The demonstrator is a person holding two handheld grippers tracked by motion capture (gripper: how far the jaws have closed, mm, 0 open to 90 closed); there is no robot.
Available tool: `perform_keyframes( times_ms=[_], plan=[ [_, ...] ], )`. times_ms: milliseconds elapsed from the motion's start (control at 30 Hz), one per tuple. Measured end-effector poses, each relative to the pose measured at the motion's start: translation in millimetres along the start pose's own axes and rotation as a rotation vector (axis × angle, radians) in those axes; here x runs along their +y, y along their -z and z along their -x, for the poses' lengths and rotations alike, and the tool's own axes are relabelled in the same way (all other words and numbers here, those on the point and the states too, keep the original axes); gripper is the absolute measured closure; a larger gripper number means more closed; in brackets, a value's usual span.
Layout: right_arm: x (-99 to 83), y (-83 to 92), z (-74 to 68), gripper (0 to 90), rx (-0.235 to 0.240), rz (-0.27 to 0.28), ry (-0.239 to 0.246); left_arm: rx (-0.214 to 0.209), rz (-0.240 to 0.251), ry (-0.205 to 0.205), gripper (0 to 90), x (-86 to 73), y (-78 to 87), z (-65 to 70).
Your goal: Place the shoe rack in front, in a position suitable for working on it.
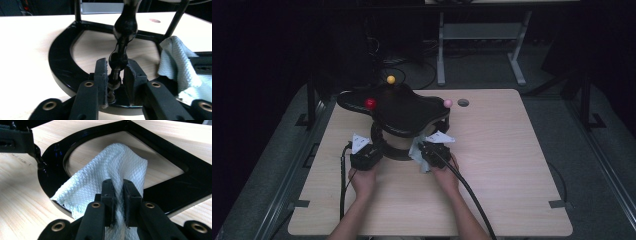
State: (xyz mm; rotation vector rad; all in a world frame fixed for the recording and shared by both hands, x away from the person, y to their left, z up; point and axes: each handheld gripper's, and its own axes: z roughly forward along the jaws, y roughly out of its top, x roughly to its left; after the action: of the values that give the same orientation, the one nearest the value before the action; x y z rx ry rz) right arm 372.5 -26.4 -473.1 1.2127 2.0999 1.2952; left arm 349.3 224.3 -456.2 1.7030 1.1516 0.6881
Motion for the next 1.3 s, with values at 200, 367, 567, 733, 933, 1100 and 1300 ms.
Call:
perform_keyframes(
  times_ms=[200,367,567,733,933,1100,1300],
  plan=[
    [-0.4,-2.3,5.4,81.4,-0.005,-0.047,-0.017,-0.021,0.0,-0.066,76.3,0.1,-0.1,7.0],
    [-0.3,-0.4,4.1,82.2,-0.008,-0.066,-0.014,-0.022,0.006,-0.068,76.2,-1.8,2.4,8.0],
    [0.0,2.8,-0.4,83.0,-0.008,-0.095,-0.011,-0.045,0.012,-0.079,76.1,-3.2,3.7,6.6],
    [0.4,6.0,1.0,83.5,-0.013,-0.113,-0.013,-0.065,0.012,-0.089,76.2,-3.7,3.6,9.1],
    [-3.9,16.2,4.7,83.6,-0.027,-0.125,-0.014,-0.107,0.012,-0.112,76.2,-3.6,1.5,16.8],
    [-12.5,32.6,13.9,83.6,-0.041,-0.121,-0.036,-0.161,0.003,-0.148,76.2,-2.6,-1.7,32.8],
    [-30.9,61.6,22.9,83.7,-0.06,-0.098,-0.089,-0.225,-0.001,-0.178,76.1,-1.9,-4.6,53.6]
  ],
)
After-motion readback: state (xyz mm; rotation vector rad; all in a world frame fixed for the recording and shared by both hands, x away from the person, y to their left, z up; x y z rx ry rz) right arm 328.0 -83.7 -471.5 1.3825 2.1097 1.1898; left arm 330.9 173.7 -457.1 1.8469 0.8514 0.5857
